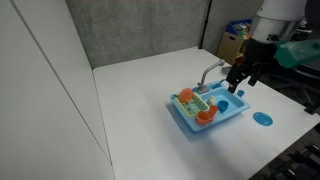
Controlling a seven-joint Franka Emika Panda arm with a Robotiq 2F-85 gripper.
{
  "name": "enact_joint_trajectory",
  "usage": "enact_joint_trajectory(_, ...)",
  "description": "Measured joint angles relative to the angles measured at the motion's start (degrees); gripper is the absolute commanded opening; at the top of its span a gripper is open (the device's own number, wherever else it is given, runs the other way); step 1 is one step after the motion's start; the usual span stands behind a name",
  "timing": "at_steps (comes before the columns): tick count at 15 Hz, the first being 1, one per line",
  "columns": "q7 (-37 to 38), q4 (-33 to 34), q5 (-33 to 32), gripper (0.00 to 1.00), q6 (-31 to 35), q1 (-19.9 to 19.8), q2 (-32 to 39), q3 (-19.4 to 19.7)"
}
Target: Put the orange cup on the dish rack
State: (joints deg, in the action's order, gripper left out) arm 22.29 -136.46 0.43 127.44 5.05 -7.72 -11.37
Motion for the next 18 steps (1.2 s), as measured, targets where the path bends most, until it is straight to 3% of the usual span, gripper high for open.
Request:
enact_joint_trajectory(6,3.16,1.47,-3.22,1.00,5.75,-0.08,7.80,2.01)
enact_joint_trajectory(14,8.39,7.29,-3.68,1.00,6.33,0.90,18.06,5.57)
enact_joint_trajectory(18,10.45,7.80,-7.63,1.00,8.05,2.11,20.60,7.96)
